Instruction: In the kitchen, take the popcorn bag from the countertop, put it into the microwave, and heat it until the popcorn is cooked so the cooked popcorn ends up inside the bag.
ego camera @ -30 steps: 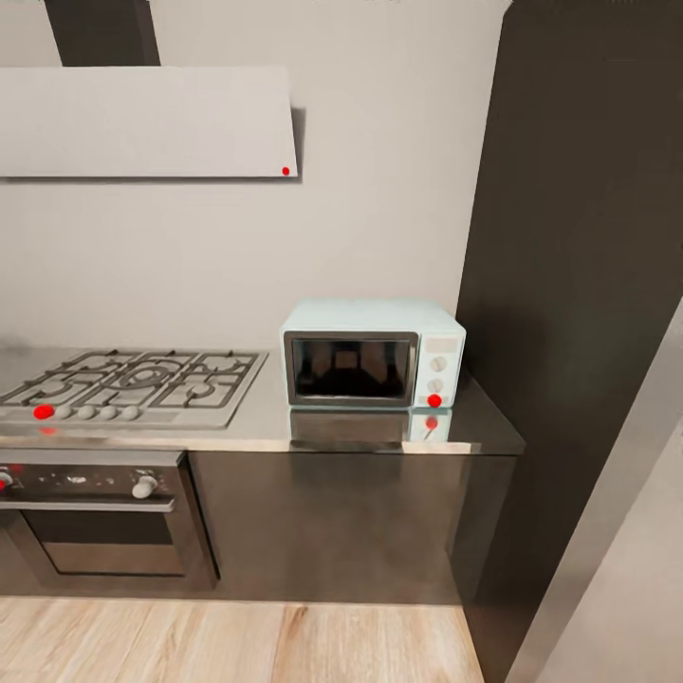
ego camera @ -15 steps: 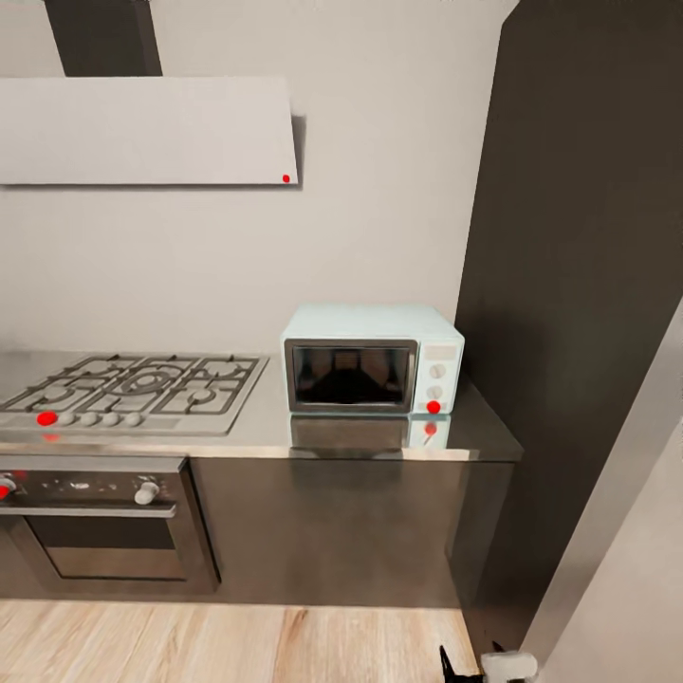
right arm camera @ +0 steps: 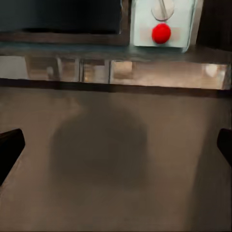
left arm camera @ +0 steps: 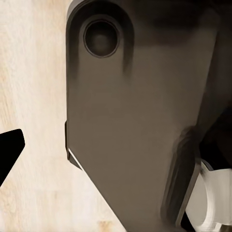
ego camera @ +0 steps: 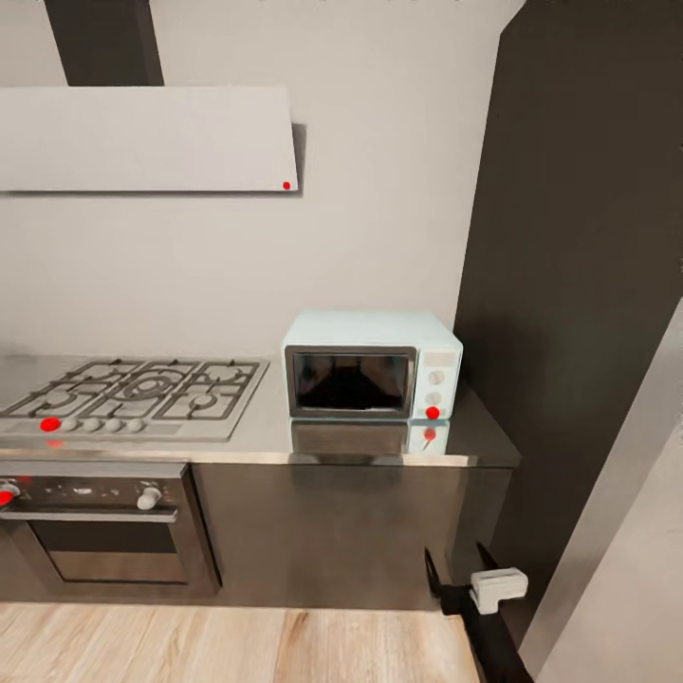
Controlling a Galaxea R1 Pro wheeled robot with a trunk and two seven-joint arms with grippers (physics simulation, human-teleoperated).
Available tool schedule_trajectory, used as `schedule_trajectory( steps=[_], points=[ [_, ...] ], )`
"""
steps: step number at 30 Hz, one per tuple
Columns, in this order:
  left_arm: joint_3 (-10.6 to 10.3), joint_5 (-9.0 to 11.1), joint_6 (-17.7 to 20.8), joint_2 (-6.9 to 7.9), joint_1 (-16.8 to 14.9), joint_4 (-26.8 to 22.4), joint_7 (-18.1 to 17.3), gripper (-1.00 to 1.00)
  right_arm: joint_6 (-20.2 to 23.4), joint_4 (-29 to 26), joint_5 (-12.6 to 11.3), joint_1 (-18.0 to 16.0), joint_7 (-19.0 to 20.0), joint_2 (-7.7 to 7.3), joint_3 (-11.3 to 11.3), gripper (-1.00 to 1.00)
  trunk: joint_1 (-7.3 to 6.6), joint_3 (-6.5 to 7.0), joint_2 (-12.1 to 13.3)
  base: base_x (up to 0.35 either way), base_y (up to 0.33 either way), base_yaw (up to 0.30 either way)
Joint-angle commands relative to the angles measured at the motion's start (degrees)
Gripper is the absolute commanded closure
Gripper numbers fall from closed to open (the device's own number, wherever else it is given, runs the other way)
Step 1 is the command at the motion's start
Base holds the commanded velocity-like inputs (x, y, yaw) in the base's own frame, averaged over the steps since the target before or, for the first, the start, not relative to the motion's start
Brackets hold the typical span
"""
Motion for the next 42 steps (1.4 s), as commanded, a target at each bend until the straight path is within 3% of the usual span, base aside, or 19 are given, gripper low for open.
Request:
schedule_trajectory(
  steps=[1,5,11,28,29,32,36,37,38,42],
  points=[
    [0.39,0.04,0.13,0.0,-0.01,-0.06,0.02,-1.0,-0.09,-1.94,0.02,0.0,-0.11,-0.04,0.04,-1.0,-0.22,0.13,0.38,0.0,0.0,0.0],
    [0.39,0.04,0.13,-0.02,-0.01,-0.06,0.02,-1.0,1.75,-10.83,0.02,-0.07,-0.42,-0.07,-0.02,-1.0,-1.1,0.85,1.99,0.0,0.0,0.0],
    [0.39,0.04,0.13,-0.02,-0.01,-0.06,0.01,-1.0,6.33,-17.28,-0.01,-0.41,-3.45,-0.06,-0.05,-1.0,-2.42,1.93,4.39,0.0,0.0,0.0],
    [0.47,0.04,0.14,-0.02,-0.01,-0.06,0.02,-1.0,9.49,-18.09,0.02,-1.1,-4.59,-0.04,-0.04,-1.0,-6.15,4.98,11.21,0.013,0.0,0.0],
    [0.46,0.04,0.14,-0.02,-0.01,-0.06,0.02,-1.0,10.75,-18.21,0.02,-1.61,-5.08,-0.04,-0.06,-1.0,-6.37,5.16,11.61,0.134,0.0,0.0],
    [0.48,0.04,0.14,-0.02,-0.01,-0.06,0.02,-1.0,20.42,-18.51,0.02,-3.73,-8.06,-0.04,-0.09,-1.0,-7.03,5.7,12.82,0.159,0.0,0.0],
    [0.47,0.04,0.13,-0.02,-0.01,-0.06,0.02,-1.0,24.39,-18.58,0.02,-6.84,-9.59,-0.04,-0.03,-1.0,-7.91,6.41,14.42,0.087,0.0,0.0],
    [0.48,0.04,0.13,-0.02,-0.01,-0.06,0.02,-1.0,25.05,-18.59,0.02,-8.8,-9.76,-0.04,-0.02,-1.0,-8.13,6.59,14.82,0.018,0.0,0.0],
    [0.47,0.04,0.13,-0.02,-0.01,-0.06,0.02,-1.0,28.82,-18.59,0.02,-13.15,-9.89,-0.04,-0.01,-1.0,-8.35,6.77,15.22,0.005,0.0,0.0],
    [0.42,0.04,0.14,-0.02,-0.01,-0.06,-0.02,-1.0,32.56,-18.59,-0.01,-18.51,-9.91,-0.04,-0.08,-1.0,-9.23,7.49,16.83,0.002,0.0,0.0]
  ],
)
